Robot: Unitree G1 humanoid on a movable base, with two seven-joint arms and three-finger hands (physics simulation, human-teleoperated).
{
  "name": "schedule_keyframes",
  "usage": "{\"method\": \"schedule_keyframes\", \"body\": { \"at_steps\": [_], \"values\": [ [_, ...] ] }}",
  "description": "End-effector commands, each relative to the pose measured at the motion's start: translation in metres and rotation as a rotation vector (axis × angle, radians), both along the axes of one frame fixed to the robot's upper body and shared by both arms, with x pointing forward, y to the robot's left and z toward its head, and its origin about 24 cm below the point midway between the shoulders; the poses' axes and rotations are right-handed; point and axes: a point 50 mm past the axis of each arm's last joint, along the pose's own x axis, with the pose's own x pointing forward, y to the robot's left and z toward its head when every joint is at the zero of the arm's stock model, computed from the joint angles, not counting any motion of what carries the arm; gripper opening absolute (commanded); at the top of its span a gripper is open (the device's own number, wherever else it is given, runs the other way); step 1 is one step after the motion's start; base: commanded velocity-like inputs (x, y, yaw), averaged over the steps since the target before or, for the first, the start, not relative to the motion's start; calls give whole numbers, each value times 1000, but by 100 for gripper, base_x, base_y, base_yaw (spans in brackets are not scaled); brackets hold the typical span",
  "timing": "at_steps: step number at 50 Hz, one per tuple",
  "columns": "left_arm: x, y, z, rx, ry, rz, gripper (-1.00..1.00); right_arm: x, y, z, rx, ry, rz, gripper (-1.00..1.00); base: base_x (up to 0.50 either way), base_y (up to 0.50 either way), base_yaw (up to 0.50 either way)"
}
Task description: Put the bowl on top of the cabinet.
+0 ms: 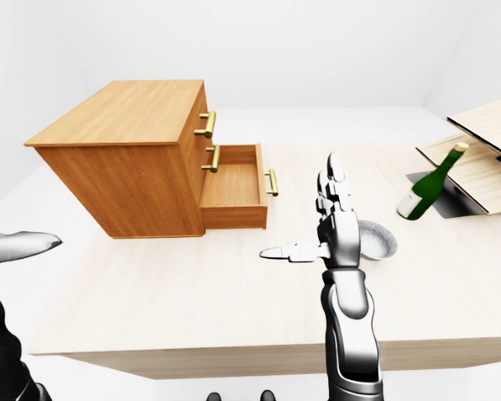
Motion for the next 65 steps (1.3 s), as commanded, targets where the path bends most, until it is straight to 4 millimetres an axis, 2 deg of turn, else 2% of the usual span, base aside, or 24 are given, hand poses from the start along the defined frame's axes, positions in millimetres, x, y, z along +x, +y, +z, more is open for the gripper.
{"method": "schedule_keyframes", "body": {
  "at_steps": [1,13,21,22,24,45,51,58,65],
  "values": [
    [0,1,1,-2,-1,2,100,-1,0,3,10,-13,2,100,0,50,0],
    [-1,0,0,-1,0,0,100,-2,0,5,29,-25,11,100,0,12,0],
    [0,1,0,0,-1,1,100,1,-1,4,17,-19,-9,100,42,0,0],
    [-12,2,12,-8,-84,-4,100,0,1,4,-1,-17,1,100,0,0,0],
    [-14,2,14,-15,-98,-9,100,-1,1,5,-3,-22,1,100,0,0,0],
    [-18,5,19,-48,-119,-30,100,-2,2,8,-12,-34,9,100,7,0,0],
    [-19,6,20,-52,-123,-33,100,-1,3,6,-9,-27,7,100,-2,-36,0],
    [-19,7,21,-58,-128,-35,100,-1,-2,18,-38,-75,-18,100,0,0,0],
    [-19,8,21,-64,-126,-38,100,2,-7,21,-65,-82,-42,100,0,0,0]
  ]
}}
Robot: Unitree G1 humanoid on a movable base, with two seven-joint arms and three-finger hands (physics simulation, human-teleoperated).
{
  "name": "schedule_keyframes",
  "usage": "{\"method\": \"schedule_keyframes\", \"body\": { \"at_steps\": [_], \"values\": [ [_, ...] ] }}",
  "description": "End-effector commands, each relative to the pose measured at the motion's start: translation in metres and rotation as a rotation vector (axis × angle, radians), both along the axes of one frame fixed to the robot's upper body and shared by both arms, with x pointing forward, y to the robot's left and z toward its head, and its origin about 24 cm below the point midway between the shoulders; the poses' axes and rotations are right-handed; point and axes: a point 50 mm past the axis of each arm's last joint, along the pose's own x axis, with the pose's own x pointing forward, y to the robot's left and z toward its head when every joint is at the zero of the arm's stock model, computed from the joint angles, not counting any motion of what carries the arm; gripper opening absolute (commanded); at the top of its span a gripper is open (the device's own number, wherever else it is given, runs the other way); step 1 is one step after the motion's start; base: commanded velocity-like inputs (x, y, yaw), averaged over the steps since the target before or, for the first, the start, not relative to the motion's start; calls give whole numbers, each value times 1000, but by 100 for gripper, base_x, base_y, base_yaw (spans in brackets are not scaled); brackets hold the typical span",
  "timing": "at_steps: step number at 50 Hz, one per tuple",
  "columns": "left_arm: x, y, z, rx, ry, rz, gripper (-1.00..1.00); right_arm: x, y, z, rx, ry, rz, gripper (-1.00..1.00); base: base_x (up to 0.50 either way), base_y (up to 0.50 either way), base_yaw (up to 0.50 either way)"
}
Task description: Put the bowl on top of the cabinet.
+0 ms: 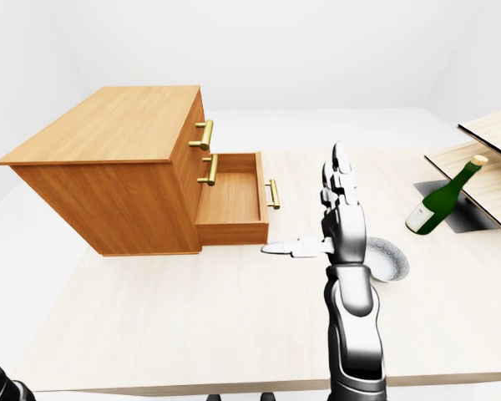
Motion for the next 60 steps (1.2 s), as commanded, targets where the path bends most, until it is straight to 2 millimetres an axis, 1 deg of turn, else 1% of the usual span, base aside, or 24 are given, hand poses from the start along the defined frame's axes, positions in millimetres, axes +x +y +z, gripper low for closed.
{"method": "schedule_keyframes", "body": {
  "at_steps": [1,7,15,24,32,42,60],
  "values": [
    [0,1,1,-9,-1,-6,100,3,-6,8,-37,-27,-32,100,0,0,0],
    [-1,2,2,-12,-8,-7,100,4,-9,16,-75,-55,-51,100,0,0,0],
    [-3,3,3,-21,-14,-10,100,6,-14,20,-130,-66,-71,100,0,0,0],
    [-2,4,3,-21,-8,-8,100,10,-24,28,-191,-83,-113,100,0,0,0],
    [-1,4,3,-25,-7,-11,100,11,-30,39,-263,-110,-136,100,0,0,0],
    [-2,3,3,-22,-8,-11,100,14,-38,38,-350,-76,-160,100,0,0,0],
    [-3,3,4,-23,-15,-11,100,6,-45,45,-524,-61,-193,100,0,0,0]
  ]
}}
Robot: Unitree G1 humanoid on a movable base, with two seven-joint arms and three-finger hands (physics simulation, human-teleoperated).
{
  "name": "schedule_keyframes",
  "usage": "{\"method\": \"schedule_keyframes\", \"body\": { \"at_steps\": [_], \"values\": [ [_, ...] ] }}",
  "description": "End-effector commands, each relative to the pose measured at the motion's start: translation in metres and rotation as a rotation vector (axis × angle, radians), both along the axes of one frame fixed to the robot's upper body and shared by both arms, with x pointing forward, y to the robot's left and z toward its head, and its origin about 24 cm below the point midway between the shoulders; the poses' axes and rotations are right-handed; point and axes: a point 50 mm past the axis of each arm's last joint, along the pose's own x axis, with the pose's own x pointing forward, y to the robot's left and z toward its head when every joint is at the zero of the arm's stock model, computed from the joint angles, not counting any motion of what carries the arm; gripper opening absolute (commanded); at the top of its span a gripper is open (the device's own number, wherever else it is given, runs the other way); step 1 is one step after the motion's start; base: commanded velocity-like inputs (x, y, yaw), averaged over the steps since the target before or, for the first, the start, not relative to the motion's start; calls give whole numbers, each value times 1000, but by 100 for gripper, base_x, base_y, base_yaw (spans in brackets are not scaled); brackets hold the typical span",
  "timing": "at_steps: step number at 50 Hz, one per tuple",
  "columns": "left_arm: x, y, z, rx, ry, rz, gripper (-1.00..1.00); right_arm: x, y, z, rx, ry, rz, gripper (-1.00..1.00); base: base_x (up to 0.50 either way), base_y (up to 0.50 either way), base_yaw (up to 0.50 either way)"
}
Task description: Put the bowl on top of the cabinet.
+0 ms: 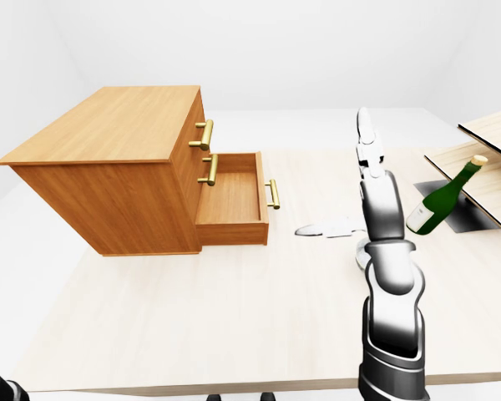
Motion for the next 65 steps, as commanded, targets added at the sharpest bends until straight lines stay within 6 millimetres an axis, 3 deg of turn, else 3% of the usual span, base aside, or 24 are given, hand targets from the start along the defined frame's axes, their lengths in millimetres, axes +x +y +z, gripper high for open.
{"method": "schedule_keyframes", "body": {
  "at_steps": [1,14,40,65],
  "values": [
    [-1,0,1,-2,-6,-1,100,-5,-4,5,-102,10,-24,100,0,0,0],
    [-2,1,2,-9,-14,-6,100,-10,-12,7,-169,37,-53,100,0,0,0],
    [-1,3,3,-5,-8,1,100,-22,-43,-10,-280,190,-184,100,0,0,0],
    [-1,2,2,0,-7,4,100,-30,-67,-40,-283,354,-286,100,0,0,0]
  ]
}}
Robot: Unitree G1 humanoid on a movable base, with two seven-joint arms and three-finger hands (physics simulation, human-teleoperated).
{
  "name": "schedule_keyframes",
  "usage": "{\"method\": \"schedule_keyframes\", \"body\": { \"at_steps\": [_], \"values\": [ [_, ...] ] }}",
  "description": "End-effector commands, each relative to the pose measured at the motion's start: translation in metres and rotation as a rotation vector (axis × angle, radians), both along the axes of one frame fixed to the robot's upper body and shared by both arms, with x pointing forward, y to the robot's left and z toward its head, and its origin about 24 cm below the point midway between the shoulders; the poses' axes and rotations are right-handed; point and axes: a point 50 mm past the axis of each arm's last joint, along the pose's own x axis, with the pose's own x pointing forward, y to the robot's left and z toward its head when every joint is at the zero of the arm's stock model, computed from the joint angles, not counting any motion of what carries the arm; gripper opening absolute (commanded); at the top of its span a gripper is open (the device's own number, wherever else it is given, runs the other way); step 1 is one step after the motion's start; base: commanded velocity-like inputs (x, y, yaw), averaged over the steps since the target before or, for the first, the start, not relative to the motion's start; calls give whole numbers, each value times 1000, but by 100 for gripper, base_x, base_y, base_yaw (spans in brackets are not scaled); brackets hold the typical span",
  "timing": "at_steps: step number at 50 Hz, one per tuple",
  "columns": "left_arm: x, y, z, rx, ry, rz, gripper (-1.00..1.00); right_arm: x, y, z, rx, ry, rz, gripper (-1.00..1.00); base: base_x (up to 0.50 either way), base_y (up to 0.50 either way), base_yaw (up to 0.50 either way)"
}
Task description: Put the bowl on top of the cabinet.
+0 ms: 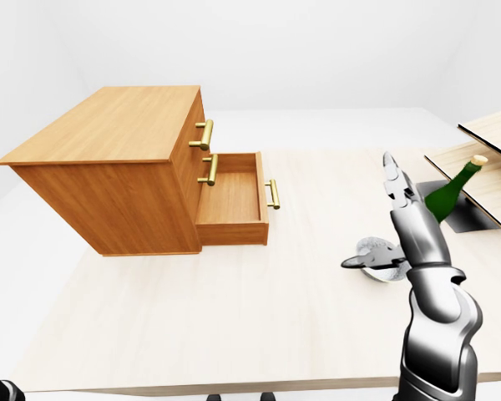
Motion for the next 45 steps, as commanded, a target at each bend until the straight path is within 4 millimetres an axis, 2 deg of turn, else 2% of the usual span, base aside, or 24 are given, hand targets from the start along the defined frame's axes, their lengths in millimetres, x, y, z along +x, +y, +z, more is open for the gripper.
{"method": "schedule_keyframes", "body": {
  "at_steps": [1,13,23,32,45],
  "values": [
    [0,0,0,1,-4,1,100,-2,-13,-18,9,72,-71,100,0,0,0],
    [0,0,1,-1,-4,0,100,-6,-17,-26,-42,78,-83,100,0,0,0],
    [-1,0,1,0,-6,1,100,-5,-22,-41,-69,98,-92,100,0,0,0],
    [-1,0,1,0,-5,1,100,-4,-27,-40,-78,101,-107,100,0,0,0],
    [-1,1,2,-3,-8,-1,100,-1,-37,-59,-71,152,-163,100,0,0,0]
  ]
}}
